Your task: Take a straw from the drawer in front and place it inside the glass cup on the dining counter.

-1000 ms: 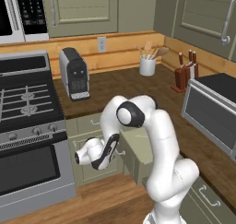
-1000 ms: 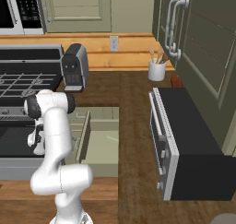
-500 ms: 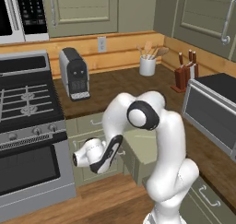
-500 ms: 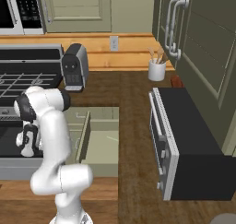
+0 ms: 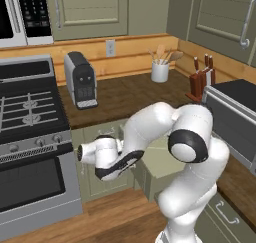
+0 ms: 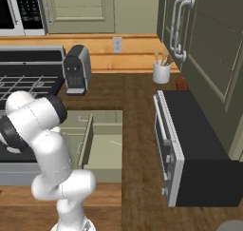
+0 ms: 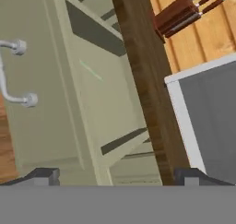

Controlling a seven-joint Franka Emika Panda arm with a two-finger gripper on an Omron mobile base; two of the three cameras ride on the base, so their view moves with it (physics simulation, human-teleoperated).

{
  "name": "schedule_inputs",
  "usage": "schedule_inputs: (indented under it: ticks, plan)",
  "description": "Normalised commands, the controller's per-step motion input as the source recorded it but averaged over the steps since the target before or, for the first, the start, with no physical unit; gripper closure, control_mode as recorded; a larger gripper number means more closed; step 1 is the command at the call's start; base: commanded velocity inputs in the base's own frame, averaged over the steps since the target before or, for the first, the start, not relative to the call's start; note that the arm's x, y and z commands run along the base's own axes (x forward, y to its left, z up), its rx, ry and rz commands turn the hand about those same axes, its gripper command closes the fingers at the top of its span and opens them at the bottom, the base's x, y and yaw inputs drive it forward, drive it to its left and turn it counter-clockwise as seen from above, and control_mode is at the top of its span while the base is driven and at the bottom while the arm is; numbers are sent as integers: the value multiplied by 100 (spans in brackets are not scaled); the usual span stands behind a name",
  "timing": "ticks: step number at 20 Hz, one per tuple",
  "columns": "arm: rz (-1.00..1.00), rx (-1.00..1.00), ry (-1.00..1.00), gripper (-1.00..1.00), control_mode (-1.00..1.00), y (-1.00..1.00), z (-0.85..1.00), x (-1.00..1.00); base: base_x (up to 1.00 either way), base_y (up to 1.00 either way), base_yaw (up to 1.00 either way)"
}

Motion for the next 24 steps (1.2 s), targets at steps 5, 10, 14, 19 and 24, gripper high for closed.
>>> schedule_inputs:
  ticks: [5,10,14,19,24]
  plan:
    - [-6,37,0,-100,-100,-37,78,-20,0,0,0]
    - [-6,38,1,-100,-100,-41,77,-7,0,0,0]
    - [-11,38,6,-100,-100,-44,77,0,0,0,0]
    - [-15,37,18,-100,-100,-54,38,2,0,0,0]
    - [-11,35,21,-100,-100,-46,5,20,0,0,0]
